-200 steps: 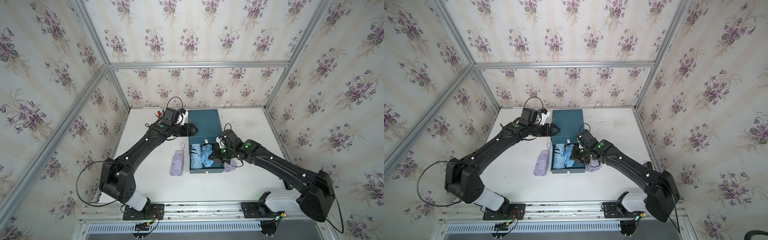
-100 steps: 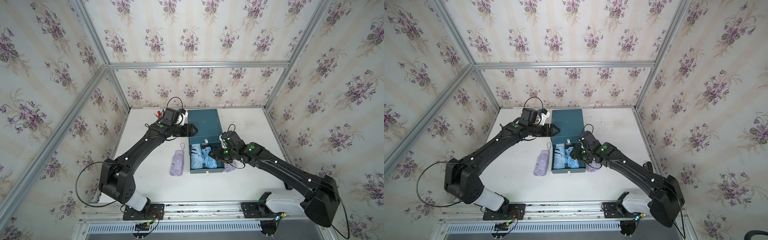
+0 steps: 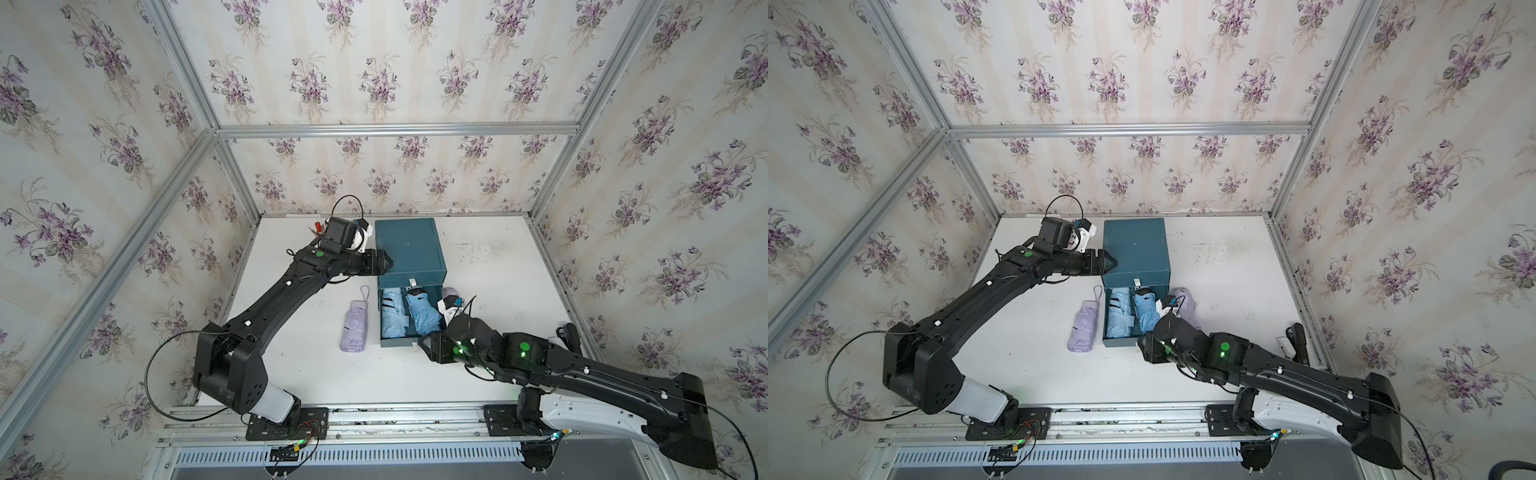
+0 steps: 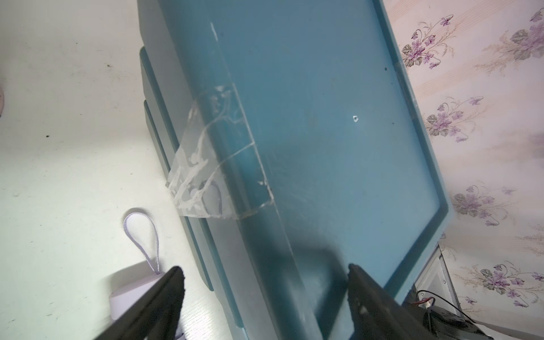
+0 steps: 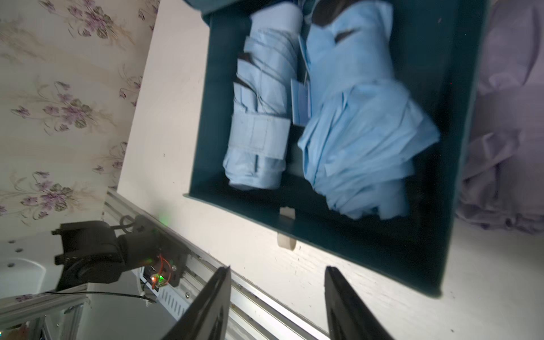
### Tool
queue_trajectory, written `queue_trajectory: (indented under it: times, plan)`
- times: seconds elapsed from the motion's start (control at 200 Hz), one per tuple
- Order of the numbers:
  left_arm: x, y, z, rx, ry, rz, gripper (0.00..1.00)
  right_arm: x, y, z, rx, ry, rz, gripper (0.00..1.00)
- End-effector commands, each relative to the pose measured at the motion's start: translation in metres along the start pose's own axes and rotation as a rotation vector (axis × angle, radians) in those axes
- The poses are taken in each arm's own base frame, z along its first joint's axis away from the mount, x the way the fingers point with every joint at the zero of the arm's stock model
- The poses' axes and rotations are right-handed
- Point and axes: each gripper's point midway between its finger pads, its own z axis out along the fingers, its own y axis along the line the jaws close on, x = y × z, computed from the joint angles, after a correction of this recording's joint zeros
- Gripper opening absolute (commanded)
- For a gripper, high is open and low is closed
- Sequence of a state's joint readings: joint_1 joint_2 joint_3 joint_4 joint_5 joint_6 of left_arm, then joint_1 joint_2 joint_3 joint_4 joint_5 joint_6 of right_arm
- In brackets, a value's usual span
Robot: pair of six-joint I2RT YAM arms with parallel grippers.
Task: Place the umbrella in the drawer by color
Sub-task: Place the umbrella in the drawer, then close the drawer in the storage box.
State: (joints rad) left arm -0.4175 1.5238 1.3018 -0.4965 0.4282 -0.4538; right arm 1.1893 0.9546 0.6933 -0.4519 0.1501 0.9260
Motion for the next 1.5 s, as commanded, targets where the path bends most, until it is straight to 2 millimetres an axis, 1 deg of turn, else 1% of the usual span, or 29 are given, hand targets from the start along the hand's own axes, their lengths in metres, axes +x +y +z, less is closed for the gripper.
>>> queue_trajectory:
  times: [0.0,0.085,0.12,0.135,0.16,0.235,0.335,0.53,0.614,0.649,0.754,0.804,0.969,1.049,1.114,1.224,1.314,1.384,1.494]
  plan:
    - [0.024,0.024,0.005,-0.101,0.079,-0.014,0.85,0.0,0.009,0.008,-0.047,-0.069,0.041,0.56]
    - [0.028,0.029,0.012,-0.107,0.092,-0.023,0.85,0.004,0.008,0.017,-0.051,-0.065,0.037,0.58]
    - [0.03,0.03,0.013,-0.111,0.1,-0.026,0.85,0.004,0.01,0.019,-0.058,-0.067,0.031,0.59]
    - [0.029,0.035,0.014,-0.137,0.097,-0.028,0.85,0.004,0.011,0.021,-0.058,-0.068,0.027,0.59]
    - [0.03,0.038,0.015,-0.15,0.101,-0.034,0.84,0.003,0.012,0.022,-0.06,-0.069,0.022,0.59]
    - [0.033,0.042,0.015,-0.171,0.117,-0.042,0.83,0.001,0.011,0.028,-0.026,-0.073,0.007,0.59]
    - [0.036,0.047,0.014,-0.195,0.125,-0.038,0.82,-0.002,0.005,0.035,0.031,-0.086,-0.006,0.57]
    - [0.041,0.049,0.012,-0.205,0.137,-0.033,0.8,-0.004,0.01,0.048,0.069,-0.076,-0.034,0.52]
    - [0.043,0.05,0.012,-0.209,0.145,-0.029,0.79,-0.005,0.003,0.051,0.119,-0.08,-0.035,0.47]
    - [0.045,0.051,0.011,-0.211,0.148,-0.027,0.79,-0.006,0.0,0.053,0.136,-0.08,-0.034,0.44]
    - [0.047,0.051,0.011,-0.208,0.149,-0.025,0.79,-0.006,-0.002,0.055,0.151,-0.078,-0.034,0.29]
    - [0.049,0.051,0.011,-0.207,0.153,-0.026,0.78,-0.005,-0.002,0.056,0.154,-0.075,-0.034,0.25]
    - [0.051,0.053,0.01,-0.215,0.154,-0.028,0.78,-0.009,0.003,0.054,0.142,-0.084,-0.03,0.0]
    - [0.054,0.055,0.01,-0.221,0.161,-0.029,0.77,-0.013,0.007,0.052,0.128,-0.096,-0.036,0.0]
    - [0.054,0.056,0.009,-0.227,0.163,-0.026,0.76,-0.017,0.014,0.05,0.106,-0.107,-0.042,0.0]
    - [0.055,0.058,0.006,-0.239,0.158,-0.02,0.75,-0.027,0.031,0.044,0.043,-0.138,-0.057,0.0]
    - [0.056,0.059,0.004,-0.252,0.162,-0.015,0.72,-0.036,0.038,0.04,0.024,-0.17,-0.071,0.0]
    - [0.057,0.06,0.003,-0.257,0.165,-0.014,0.7,-0.041,0.039,0.042,0.039,-0.182,-0.083,0.0]
    - [0.059,0.063,0.003,-0.268,0.17,-0.006,0.68,-0.042,0.036,0.05,0.077,-0.188,-0.118,0.0]
